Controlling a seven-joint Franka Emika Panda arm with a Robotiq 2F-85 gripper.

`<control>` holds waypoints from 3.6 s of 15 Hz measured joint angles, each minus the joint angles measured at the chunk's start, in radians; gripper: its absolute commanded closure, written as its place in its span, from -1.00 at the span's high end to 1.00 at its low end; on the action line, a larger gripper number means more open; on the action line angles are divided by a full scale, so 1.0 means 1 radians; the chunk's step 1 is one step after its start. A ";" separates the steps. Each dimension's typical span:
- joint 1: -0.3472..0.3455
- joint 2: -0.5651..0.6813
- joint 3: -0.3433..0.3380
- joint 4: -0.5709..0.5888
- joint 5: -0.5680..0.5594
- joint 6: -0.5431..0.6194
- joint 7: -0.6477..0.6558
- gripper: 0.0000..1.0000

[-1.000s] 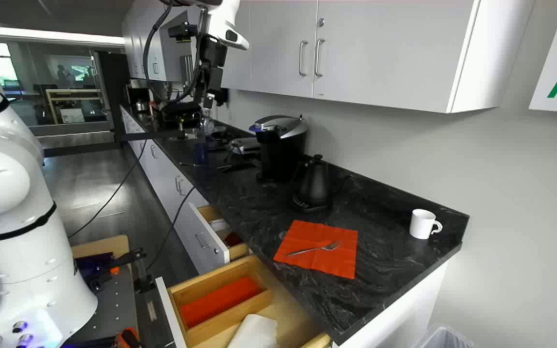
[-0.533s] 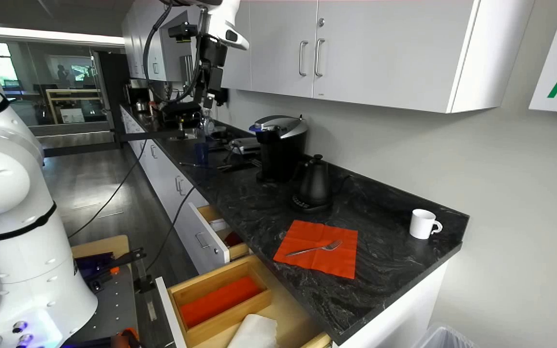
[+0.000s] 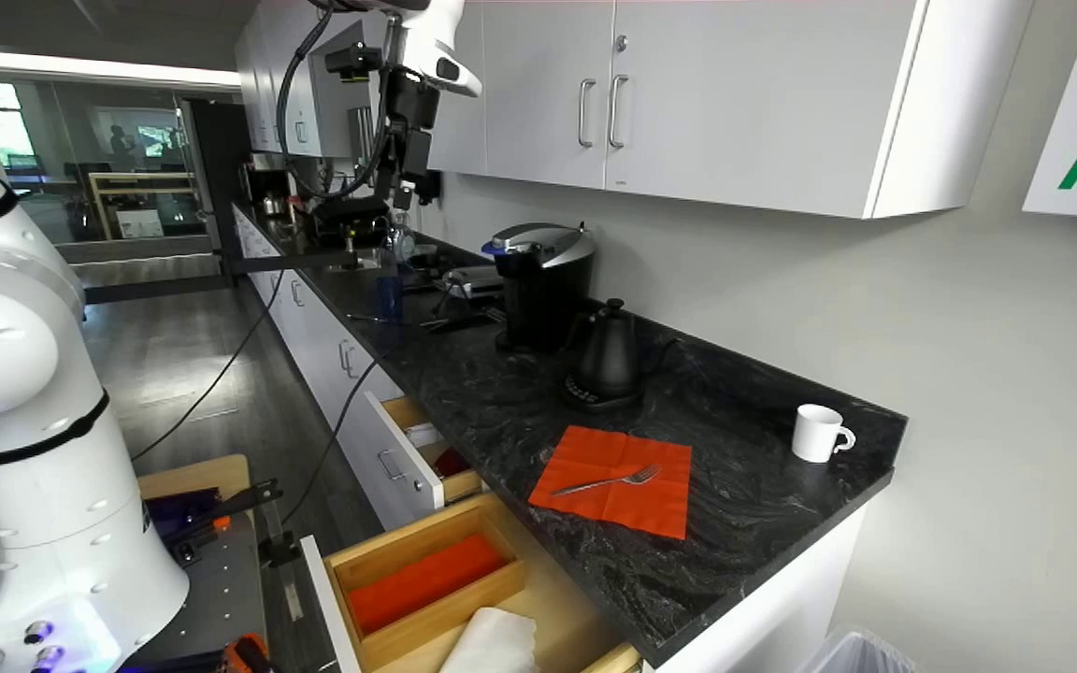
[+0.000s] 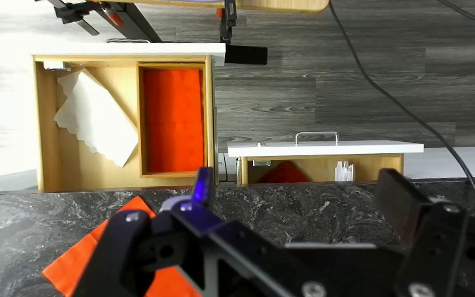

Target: Put the fork in the drawer

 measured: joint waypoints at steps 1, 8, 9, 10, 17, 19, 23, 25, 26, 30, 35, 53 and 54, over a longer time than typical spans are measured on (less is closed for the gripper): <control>0.000 0.001 -0.001 0.000 0.000 0.004 0.000 1.00; -0.081 0.171 -0.092 -0.038 0.000 0.365 0.087 1.00; -0.089 0.198 -0.103 -0.042 0.000 0.421 0.107 1.00; -0.093 0.221 -0.112 -0.047 -0.004 0.482 0.134 1.00; -0.093 0.268 -0.121 -0.135 -0.243 0.763 0.430 1.00; -0.093 0.273 -0.121 -0.149 -0.283 0.775 0.477 1.00; -0.093 0.273 -0.121 -0.149 -0.284 0.778 0.479 1.00; -0.093 0.273 -0.121 -0.149 -0.284 0.778 0.480 1.00; -0.093 0.273 -0.121 -0.149 -0.284 0.778 0.480 1.00; -0.093 0.274 -0.121 -0.149 -0.284 0.778 0.479 1.00; -0.090 0.274 -0.132 -0.173 -0.256 0.782 0.346 1.00; -0.165 0.645 -0.234 0.001 -0.090 1.033 -0.287 1.00; -0.165 0.677 -0.232 0.039 -0.089 1.033 -0.289 1.00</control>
